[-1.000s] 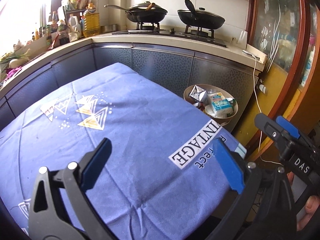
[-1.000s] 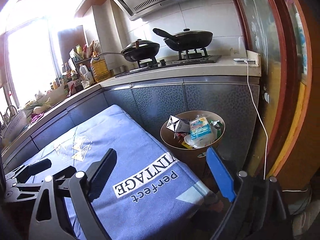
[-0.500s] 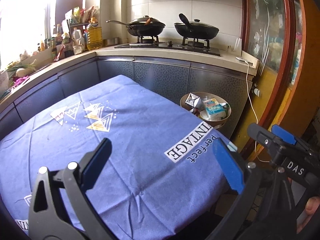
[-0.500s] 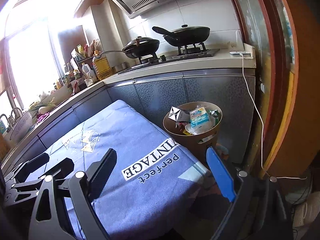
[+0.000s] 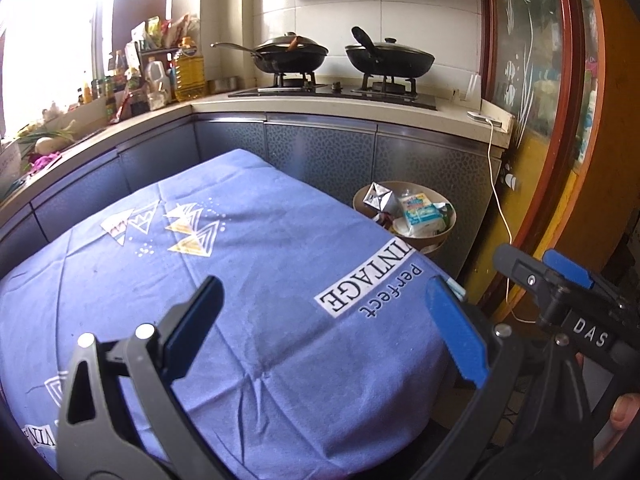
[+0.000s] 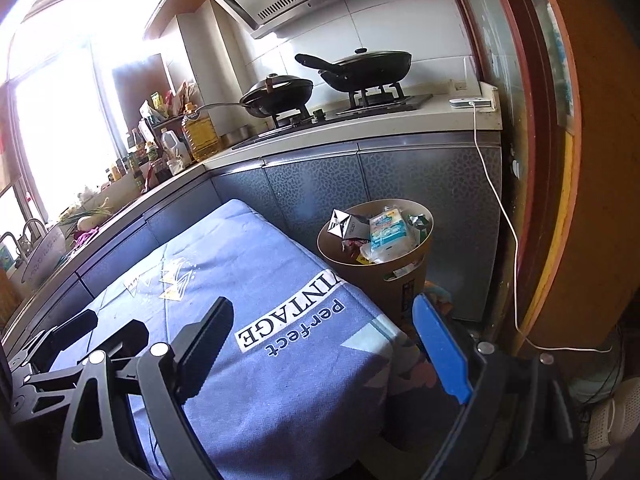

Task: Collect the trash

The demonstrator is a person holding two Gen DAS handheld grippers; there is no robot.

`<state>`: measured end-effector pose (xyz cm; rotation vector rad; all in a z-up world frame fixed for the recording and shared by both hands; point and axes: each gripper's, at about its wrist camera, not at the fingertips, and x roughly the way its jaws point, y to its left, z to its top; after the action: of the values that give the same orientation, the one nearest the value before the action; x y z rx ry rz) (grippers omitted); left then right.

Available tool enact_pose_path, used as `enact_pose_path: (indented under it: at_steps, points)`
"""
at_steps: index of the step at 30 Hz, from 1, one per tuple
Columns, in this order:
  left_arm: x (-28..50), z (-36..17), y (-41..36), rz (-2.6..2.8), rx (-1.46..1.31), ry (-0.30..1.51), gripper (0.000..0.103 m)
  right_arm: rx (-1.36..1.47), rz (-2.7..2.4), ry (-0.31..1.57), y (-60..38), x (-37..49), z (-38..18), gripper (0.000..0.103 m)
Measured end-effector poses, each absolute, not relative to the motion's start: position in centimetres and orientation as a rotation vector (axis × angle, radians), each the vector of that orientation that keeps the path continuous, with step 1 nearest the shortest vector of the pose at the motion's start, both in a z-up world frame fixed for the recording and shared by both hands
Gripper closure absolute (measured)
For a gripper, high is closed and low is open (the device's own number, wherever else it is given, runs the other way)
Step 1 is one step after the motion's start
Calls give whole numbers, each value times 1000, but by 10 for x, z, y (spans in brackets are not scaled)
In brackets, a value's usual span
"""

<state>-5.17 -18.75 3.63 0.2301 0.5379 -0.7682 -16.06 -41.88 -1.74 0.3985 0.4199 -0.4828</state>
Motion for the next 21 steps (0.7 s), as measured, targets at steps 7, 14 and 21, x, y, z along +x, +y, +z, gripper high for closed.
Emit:
enact_pose_path:
  at_steps: [7,14,21]
  points:
    - [-54,32,-193,-716,323,505,6,436,-466,433,-432,-137,-22,14]
    - [-14,29,-192,-655,276,550,6,413,-463,472,-435,-109,-35,14]
    - [32,27,-203,-644,238,612,6,404,-533,467,-448,-97,-43,14]
